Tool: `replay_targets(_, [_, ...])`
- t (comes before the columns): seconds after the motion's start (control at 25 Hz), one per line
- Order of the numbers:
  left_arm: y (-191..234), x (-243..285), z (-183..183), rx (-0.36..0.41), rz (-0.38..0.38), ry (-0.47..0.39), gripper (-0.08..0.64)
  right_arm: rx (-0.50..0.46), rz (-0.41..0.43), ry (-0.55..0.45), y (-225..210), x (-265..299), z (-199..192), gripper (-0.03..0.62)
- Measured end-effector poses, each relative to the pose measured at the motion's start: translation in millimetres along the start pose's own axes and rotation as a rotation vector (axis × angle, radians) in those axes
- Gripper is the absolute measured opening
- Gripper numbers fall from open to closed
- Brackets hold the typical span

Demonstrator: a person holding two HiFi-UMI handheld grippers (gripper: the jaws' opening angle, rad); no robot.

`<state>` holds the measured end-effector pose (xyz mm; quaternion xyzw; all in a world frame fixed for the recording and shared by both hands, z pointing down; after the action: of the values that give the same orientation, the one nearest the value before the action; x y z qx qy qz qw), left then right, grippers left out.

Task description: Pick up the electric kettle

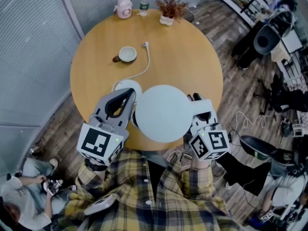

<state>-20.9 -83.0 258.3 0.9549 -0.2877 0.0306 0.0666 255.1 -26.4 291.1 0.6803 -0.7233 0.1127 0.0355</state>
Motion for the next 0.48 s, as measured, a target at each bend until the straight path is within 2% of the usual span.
replay_targets(0.48, [1.9,-0.3,-3.5,-0.003,-0.005,0.009,0.002,0.007,-0.004,0.005,-1.4,2.4,-3.2,0.106])
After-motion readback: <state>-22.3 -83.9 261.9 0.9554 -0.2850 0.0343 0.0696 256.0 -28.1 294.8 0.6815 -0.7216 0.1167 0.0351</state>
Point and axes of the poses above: the fingertips, and each gripper's own axes: x forward along the fingers, y to its left, z out of its top, the point moved 10 cm from there along -x, backward along the fingers, and after that the axes turned 8 degrees about -z, right-handed, at the moved point
